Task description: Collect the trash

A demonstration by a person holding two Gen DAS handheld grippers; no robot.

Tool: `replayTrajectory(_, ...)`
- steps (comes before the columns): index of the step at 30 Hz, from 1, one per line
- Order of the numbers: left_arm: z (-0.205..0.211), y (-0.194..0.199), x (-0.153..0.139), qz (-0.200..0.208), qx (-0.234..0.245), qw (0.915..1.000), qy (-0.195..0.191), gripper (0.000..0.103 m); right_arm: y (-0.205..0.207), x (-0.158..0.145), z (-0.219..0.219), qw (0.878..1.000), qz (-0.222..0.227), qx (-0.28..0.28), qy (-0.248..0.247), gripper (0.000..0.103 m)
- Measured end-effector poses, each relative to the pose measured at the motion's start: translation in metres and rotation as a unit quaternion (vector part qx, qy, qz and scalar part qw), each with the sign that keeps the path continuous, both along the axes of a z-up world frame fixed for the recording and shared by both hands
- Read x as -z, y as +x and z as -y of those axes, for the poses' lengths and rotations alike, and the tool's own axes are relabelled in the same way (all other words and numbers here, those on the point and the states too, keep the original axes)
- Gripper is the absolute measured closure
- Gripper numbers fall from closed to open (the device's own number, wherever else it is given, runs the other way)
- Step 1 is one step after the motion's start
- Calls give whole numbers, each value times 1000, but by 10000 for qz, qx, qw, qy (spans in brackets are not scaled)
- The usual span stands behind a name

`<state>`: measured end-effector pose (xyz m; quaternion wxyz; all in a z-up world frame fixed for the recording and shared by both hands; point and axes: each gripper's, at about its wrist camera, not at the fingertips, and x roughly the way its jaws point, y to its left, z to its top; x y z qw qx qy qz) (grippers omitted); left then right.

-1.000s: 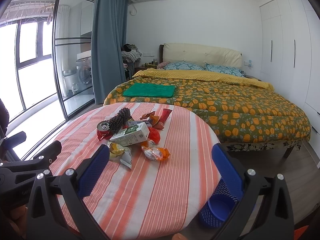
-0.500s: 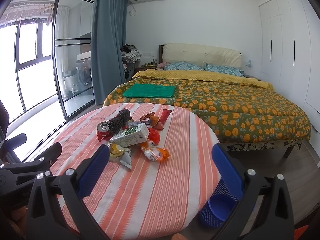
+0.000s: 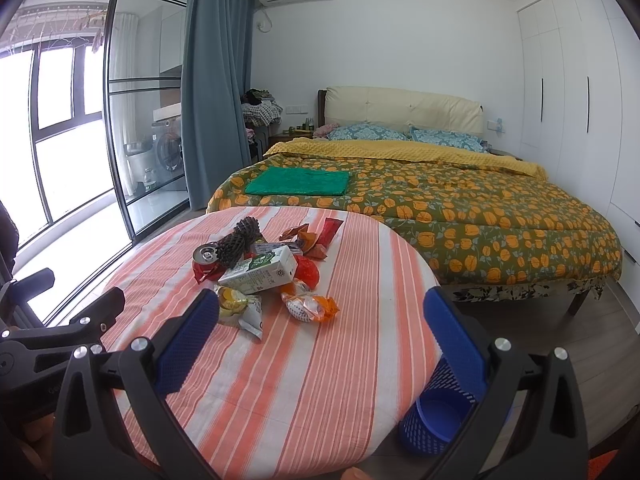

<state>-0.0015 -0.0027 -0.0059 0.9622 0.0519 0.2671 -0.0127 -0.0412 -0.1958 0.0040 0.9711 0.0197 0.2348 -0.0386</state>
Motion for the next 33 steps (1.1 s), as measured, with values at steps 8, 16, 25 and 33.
replayTrajectory(8,0,1,-1,-13,6,10000,7,4,0,0,1,10000,1,0,-5,4)
replayTrajectory(16,0,1,-1,-15,2,10000,7,4,-1,0,1,10000,2,1,3,4)
replayTrajectory(25,2,0,2,-19,4,10000,3,4,-1,-1,2,10000,3,1,0,4)
replayTrajectory(33,4,-1,3,-16,4,10000,12,4,-1,-1,2,10000,1,2,4,4)
